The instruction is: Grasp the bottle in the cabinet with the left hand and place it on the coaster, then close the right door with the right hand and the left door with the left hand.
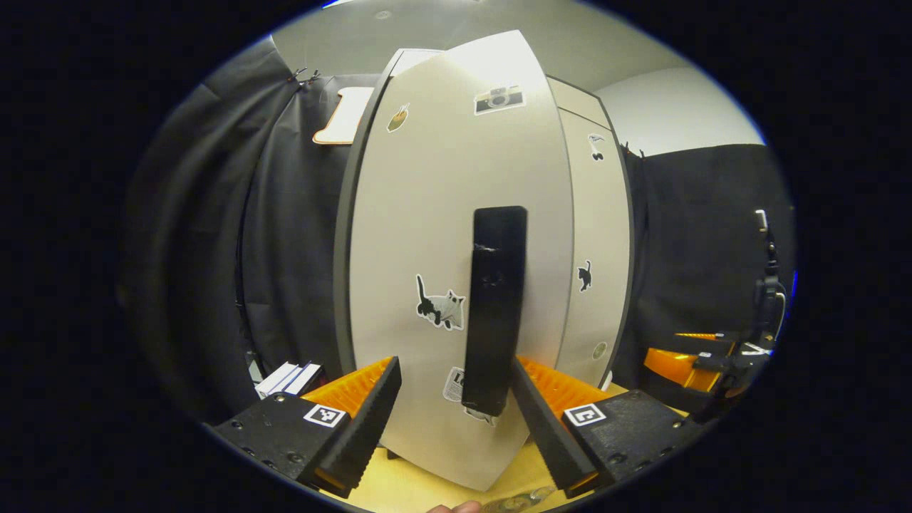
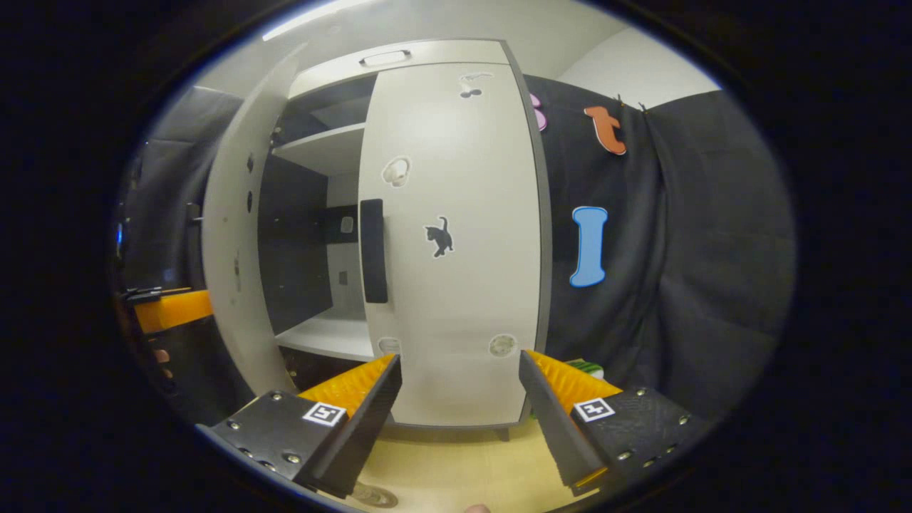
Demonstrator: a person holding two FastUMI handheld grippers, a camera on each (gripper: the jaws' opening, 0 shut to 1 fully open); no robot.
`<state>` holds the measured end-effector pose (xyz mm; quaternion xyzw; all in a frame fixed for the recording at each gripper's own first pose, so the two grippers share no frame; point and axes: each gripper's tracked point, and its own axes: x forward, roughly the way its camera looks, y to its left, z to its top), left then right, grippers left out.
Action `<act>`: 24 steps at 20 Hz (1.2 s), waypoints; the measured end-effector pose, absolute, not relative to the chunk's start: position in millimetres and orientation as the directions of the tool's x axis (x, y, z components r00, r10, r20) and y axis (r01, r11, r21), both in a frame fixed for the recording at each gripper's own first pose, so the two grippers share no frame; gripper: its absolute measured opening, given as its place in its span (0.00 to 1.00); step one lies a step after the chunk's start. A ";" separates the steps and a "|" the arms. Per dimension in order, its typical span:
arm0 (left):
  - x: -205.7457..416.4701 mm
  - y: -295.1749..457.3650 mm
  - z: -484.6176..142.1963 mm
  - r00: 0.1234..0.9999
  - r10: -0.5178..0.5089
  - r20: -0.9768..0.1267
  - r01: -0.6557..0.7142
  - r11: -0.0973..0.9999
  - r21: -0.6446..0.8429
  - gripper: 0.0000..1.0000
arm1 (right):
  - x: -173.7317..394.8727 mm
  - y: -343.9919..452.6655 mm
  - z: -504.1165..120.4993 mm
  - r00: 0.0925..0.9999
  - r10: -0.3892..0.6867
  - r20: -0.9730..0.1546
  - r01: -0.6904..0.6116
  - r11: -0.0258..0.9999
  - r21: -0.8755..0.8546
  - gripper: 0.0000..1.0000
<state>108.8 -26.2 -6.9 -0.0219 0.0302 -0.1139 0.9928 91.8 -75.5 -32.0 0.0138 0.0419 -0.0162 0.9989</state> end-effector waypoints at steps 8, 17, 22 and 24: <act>164.3 -70.2 -13.6 0.973 -0.222 -0.066 0.217 0.973 -0.075 0.99 | 85.2 -108.0 -28.3 0.994 -0.060 -0.086 0.064 0.997 0.046 0.97; 171.8 -79.2 -12.7 0.985 -0.163 -0.062 0.161 0.986 -0.033 0.99 | 85.6 -108.4 -35.4 0.993 -0.038 -0.107 0.047 0.996 0.079 1.00; 174.7 -78.6 -14.9 0.993 -0.098 -0.057 0.099 0.995 0.013 0.98 | 81.6 -104.5 -35.1 0.993 -0.031 -0.110 0.039 0.996 0.076 1.00; 175.0 -78.8 -15.3 0.995 -0.083 -0.059 0.085 0.996 0.025 0.98 | 79.7 -100.6 -36.7 0.993 -0.023 -0.115 0.032 0.997 0.074 1.00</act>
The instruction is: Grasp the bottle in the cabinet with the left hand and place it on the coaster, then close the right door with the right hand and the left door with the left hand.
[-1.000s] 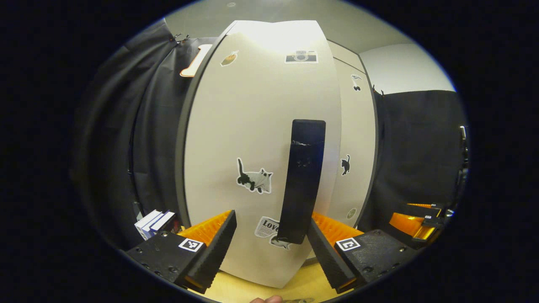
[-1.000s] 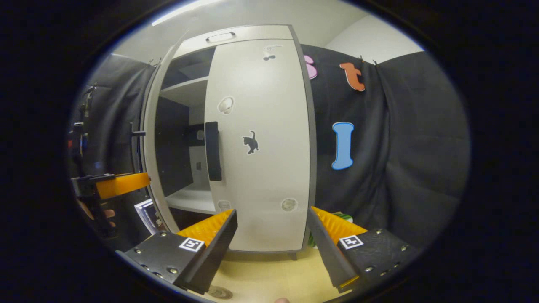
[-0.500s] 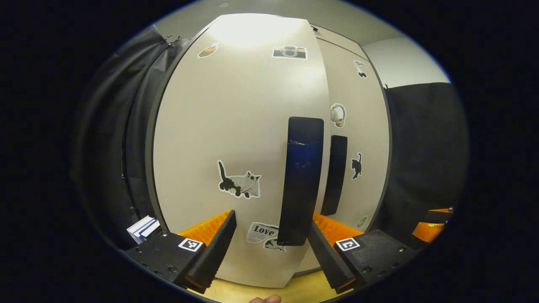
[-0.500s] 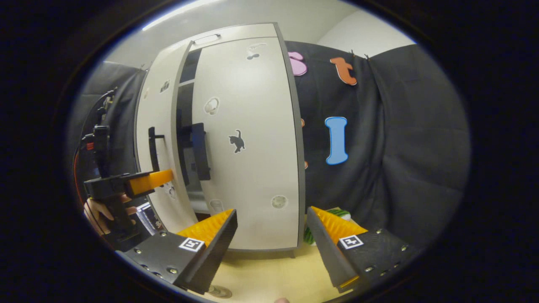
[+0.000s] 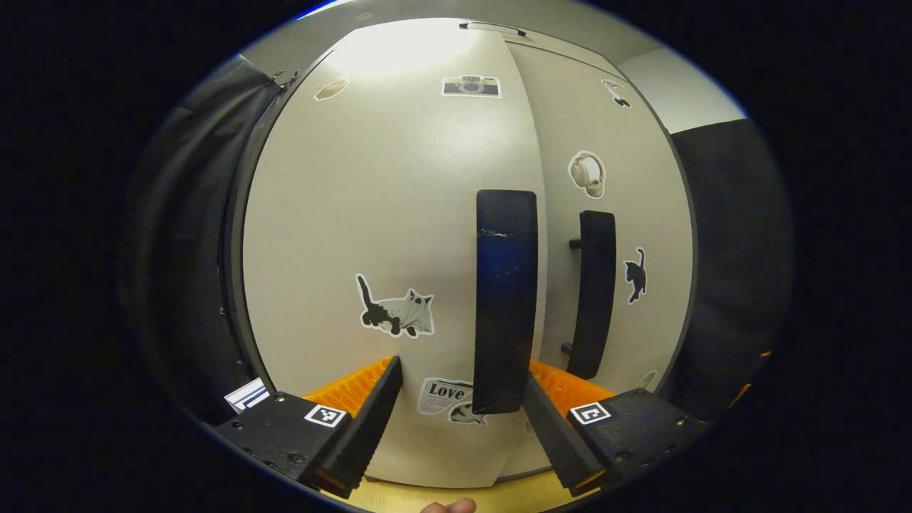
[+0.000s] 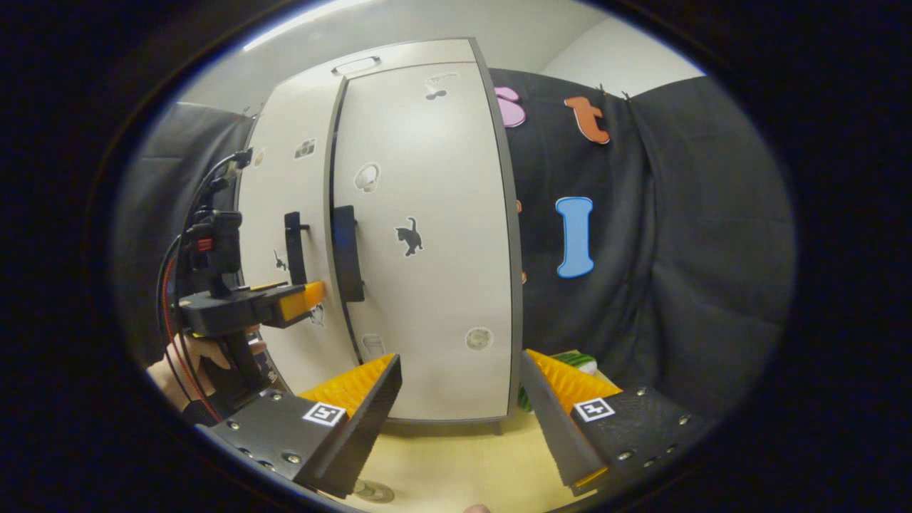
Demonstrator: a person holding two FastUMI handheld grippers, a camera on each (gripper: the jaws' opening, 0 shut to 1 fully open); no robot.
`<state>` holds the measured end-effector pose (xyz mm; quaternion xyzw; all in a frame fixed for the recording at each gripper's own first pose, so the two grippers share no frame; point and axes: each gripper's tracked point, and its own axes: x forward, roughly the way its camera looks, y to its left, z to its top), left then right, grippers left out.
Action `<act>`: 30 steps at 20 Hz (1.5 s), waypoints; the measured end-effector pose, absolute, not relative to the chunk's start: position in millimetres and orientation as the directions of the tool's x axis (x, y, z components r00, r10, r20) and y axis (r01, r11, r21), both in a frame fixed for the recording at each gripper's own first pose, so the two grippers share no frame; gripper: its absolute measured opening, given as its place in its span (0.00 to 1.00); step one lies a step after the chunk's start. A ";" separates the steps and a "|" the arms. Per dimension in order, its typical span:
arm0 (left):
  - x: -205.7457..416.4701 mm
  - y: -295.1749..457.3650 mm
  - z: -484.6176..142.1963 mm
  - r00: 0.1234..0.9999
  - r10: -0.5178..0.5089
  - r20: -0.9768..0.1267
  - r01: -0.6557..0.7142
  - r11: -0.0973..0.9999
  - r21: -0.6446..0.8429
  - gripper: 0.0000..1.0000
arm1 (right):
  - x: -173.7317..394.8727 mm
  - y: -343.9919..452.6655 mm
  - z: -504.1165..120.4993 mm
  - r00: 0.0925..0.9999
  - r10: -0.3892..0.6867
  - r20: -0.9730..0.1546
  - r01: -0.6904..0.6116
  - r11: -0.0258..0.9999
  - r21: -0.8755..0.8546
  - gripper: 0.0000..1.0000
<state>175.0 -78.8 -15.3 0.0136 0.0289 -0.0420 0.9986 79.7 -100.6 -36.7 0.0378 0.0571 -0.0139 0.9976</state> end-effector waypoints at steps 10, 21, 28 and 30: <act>124.0 -84.2 -1.6 0.995 -0.090 -0.049 0.090 0.996 -0.001 0.98 | 62.9 -84.4 -23.2 0.996 0.008 -0.089 -0.001 0.997 0.077 1.00; 5.1 -75.6 19.3 0.995 -0.090 -0.037 0.089 0.996 -0.019 0.98 | 35.2 -66.7 8.3 0.999 0.011 -0.052 -0.008 0.999 0.053 1.00; -56.2 -44.5 36.3 0.999 -0.034 -0.003 0.034 0.999 0.000 0.98 | 19.9 -53.0 21.9 1.000 0.012 -0.027 -0.011 0.999 0.041 1.00; -67.5 -39.0 38.5 1.000 -0.024 0.003 0.024 1.000 0.007 0.98 | 15.7 -50.3 24.4 1.000 0.010 -0.021 -0.009 0.999 0.032 1.00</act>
